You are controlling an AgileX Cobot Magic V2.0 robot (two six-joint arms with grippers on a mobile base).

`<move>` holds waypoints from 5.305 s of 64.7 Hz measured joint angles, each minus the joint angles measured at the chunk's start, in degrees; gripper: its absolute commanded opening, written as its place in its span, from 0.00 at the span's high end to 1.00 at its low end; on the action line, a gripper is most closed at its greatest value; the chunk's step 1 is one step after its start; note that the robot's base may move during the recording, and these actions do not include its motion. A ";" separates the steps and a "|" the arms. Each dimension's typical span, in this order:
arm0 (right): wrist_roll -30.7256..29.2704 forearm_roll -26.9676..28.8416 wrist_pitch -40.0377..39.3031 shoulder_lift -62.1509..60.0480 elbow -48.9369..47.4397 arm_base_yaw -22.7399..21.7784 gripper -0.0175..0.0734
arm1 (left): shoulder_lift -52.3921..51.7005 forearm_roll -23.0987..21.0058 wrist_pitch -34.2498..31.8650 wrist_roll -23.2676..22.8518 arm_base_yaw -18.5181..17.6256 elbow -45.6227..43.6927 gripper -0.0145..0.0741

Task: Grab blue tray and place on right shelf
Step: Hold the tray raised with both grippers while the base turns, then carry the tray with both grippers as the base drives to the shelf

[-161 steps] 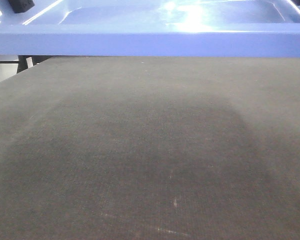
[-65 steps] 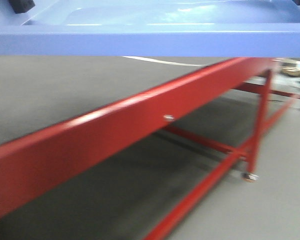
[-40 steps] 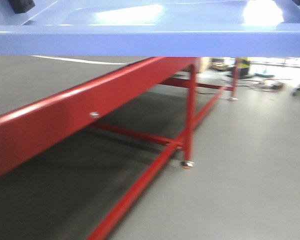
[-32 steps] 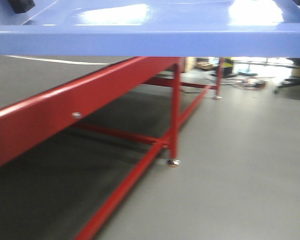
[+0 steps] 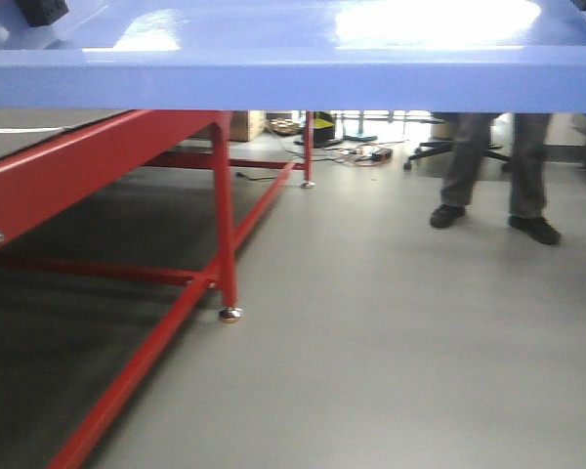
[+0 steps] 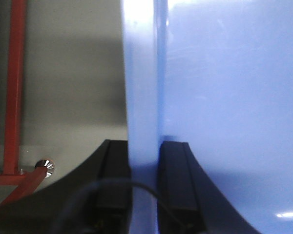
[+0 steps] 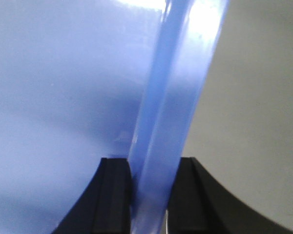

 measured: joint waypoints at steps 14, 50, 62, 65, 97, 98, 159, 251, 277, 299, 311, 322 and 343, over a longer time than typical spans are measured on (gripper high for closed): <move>0.00 0.00 0.00 0.00 0.00 0.00 0.75 | 0.00 0.00 0.00 0.00 0.00 0.00 0.89; 0.00 0.00 0.04 0.00 0.00 0.00 0.75 | 0.00 -0.10 0.00 0.00 0.00 0.00 0.89; 0.00 0.00 0.14 -0.13 0.00 0.00 0.75 | 0.00 -0.20 0.00 0.00 0.00 0.00 0.89; 0.00 0.00 0.14 -0.13 0.00 0.00 0.75 | 0.00 -0.20 0.00 0.00 0.00 0.00 0.89; 0.00 0.00 0.14 -0.13 0.00 0.00 0.75 | 0.00 -0.20 0.00 0.00 0.00 0.00 0.89; 0.00 0.00 0.14 -0.13 0.00 0.00 0.75 | 0.00 -0.20 0.00 0.00 0.00 0.00 0.89; 0.00 -0.28 0.41 -0.13 0.00 0.00 0.75 | 0.00 -1.62 0.23 0.00 0.00 0.00 0.89; 0.00 -0.50 0.60 -0.13 0.00 0.00 0.75 | 0.00 -2.11 0.33 0.00 0.00 0.00 0.89; 0.00 -0.50 0.60 -0.13 0.00 0.00 0.75 | 0.00 -2.11 0.33 0.00 0.00 0.00 0.89; 0.00 -0.52 0.68 -0.13 0.00 0.00 0.75 | 0.22 -2.11 0.21 0.00 0.00 0.00 0.89; 0.00 -0.62 0.82 -0.13 0.00 0.00 0.75 | 0.35 -2.24 0.21 0.00 0.00 0.00 0.89; 0.00 -0.72 1.00 -0.13 0.00 0.00 0.75 | 0.49 -2.37 0.21 0.00 0.00 0.00 0.89; 0.00 -0.72 1.08 -0.13 0.00 0.00 0.75 | 0.49 -2.37 0.21 0.00 0.00 0.00 0.89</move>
